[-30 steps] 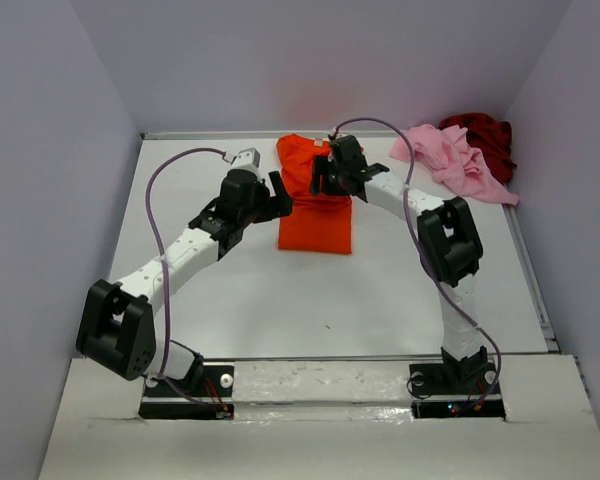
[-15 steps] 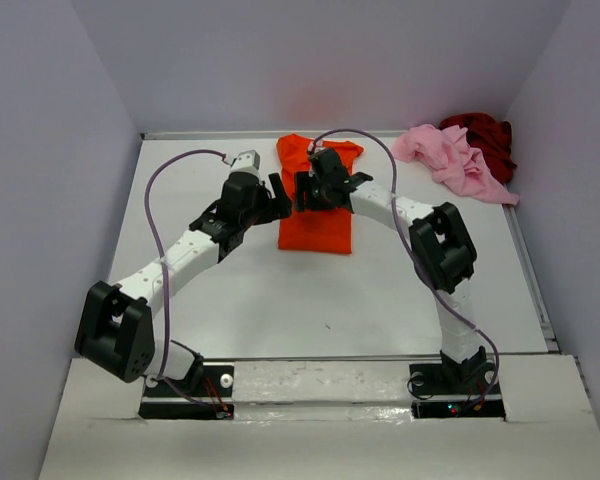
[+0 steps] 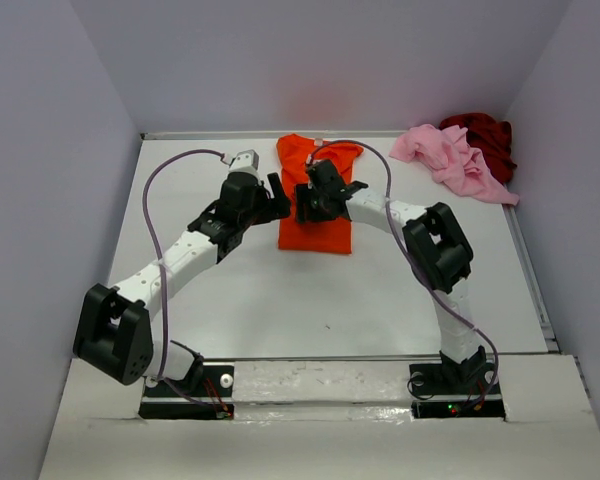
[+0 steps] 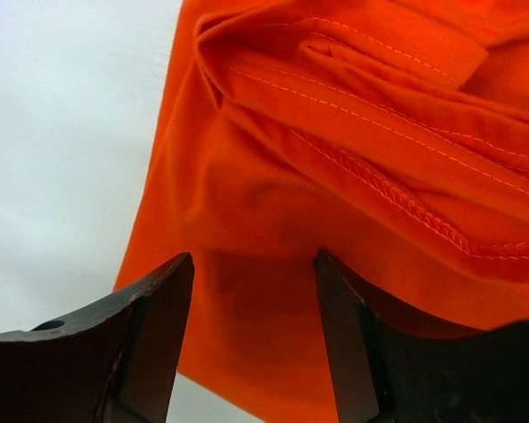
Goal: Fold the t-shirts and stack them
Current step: Fold the tshirt
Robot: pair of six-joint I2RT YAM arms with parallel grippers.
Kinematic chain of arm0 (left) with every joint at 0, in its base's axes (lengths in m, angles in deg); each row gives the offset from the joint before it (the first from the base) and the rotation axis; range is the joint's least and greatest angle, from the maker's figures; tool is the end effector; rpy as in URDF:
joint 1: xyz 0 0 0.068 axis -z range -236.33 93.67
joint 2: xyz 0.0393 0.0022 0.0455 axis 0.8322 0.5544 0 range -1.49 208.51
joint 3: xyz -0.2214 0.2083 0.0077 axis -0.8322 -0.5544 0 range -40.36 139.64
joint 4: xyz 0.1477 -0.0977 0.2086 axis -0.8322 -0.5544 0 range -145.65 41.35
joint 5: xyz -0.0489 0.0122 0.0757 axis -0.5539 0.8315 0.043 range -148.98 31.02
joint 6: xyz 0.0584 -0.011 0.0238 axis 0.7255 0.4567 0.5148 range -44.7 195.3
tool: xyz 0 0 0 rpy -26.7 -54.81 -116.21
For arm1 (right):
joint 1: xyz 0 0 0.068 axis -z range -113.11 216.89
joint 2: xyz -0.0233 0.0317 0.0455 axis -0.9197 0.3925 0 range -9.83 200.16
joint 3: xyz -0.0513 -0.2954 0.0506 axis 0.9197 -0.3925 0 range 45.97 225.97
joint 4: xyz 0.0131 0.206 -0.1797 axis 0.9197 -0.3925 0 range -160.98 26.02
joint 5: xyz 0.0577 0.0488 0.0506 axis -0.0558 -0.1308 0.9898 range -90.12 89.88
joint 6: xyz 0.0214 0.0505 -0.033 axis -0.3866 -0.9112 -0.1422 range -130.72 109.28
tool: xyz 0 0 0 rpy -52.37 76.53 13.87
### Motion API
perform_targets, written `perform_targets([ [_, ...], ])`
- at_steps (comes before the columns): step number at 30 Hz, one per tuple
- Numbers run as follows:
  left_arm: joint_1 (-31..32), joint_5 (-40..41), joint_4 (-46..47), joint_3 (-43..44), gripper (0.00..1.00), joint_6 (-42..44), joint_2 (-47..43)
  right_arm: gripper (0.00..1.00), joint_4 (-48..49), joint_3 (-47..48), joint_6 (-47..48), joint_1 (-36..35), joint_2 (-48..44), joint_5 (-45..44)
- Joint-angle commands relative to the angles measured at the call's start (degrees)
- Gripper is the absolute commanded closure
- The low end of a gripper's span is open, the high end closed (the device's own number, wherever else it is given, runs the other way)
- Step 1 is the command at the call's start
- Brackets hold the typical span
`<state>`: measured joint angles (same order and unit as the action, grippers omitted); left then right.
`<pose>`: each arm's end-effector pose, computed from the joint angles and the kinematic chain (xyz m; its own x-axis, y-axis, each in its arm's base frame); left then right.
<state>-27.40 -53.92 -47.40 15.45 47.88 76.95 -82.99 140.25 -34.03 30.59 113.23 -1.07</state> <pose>0.2968 -0.1591 0.3149 -0.4718 -0.2633 -0.8414 0.2169 0.8903 -0.4003 0.4193 0.3070 0.1985 -0.7789 -0.0813 -0.6218 -0.2992 0.9196 0.2545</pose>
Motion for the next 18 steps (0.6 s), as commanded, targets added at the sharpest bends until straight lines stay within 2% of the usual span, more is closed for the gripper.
perform_targets([
  [1,0.51,1.27,0.68,-0.53,0.09,1.14,-2.85,0.37,1.60,2.40,0.55,0.79,1.47,-1.77],
  [12,3.50,0.48,1.55,-1.14,0.09,-0.35,-0.12,0.37,0.46,4.86,2.92,3.16,0.07,-3.71],
  [18,5.61,-2.51,5.24,-5.62,0.09,-2.81,2.33,0.36,0.02,6.00,3.36,4.21,0.33,-3.97],
])
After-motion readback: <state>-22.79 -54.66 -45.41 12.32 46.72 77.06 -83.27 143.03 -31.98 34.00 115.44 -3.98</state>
